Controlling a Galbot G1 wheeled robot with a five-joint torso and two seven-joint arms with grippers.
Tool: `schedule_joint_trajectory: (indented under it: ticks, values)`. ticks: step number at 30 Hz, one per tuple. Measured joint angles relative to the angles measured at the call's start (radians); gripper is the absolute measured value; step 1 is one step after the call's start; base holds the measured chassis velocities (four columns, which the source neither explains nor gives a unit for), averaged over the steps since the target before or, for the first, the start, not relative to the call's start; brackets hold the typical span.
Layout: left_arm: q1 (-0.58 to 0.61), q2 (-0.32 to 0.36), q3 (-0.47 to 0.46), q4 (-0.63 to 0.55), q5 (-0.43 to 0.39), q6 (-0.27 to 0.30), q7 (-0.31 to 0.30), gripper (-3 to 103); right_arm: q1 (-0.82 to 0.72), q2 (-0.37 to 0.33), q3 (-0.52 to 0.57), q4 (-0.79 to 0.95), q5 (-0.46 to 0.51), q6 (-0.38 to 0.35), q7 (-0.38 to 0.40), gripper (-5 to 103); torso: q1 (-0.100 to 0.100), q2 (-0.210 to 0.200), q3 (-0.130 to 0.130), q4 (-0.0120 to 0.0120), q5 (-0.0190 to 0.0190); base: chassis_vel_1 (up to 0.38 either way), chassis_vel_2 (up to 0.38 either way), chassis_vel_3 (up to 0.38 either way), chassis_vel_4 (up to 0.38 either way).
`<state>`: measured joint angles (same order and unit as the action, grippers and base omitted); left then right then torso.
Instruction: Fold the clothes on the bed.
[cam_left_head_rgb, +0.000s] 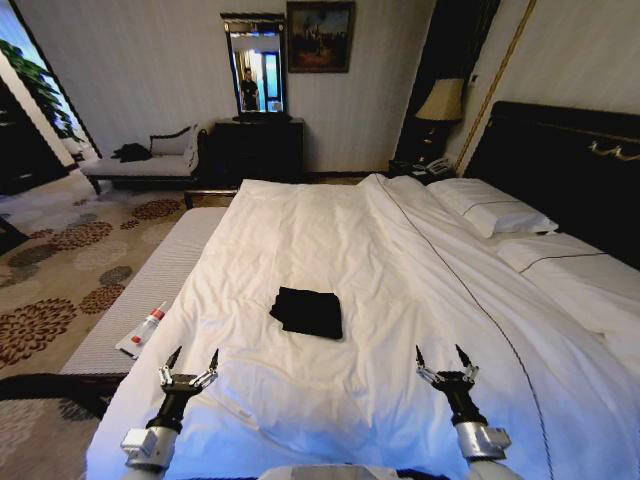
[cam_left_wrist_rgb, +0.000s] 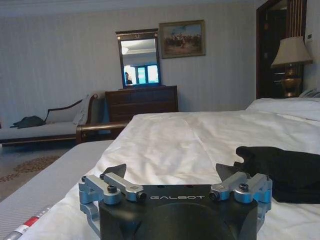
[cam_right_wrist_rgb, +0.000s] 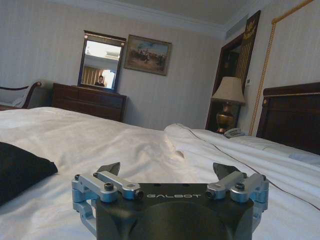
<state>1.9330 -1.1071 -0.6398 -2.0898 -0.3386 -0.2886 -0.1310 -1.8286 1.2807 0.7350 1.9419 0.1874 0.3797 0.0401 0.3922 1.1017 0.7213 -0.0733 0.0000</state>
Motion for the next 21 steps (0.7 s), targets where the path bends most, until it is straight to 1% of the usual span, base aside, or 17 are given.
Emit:
schedule_joint_trajectory:
  ticks: [21]
  values:
    - [0.0,0.0,0.0,0.0,0.0,0.0,0.0,100,0.006,-0.002,-0.005,-0.003,0.003,-0.005,0.002,100,0.0,0.0,0.0,-0.0001,0.0,0.0,0.0,0.0,0.0]
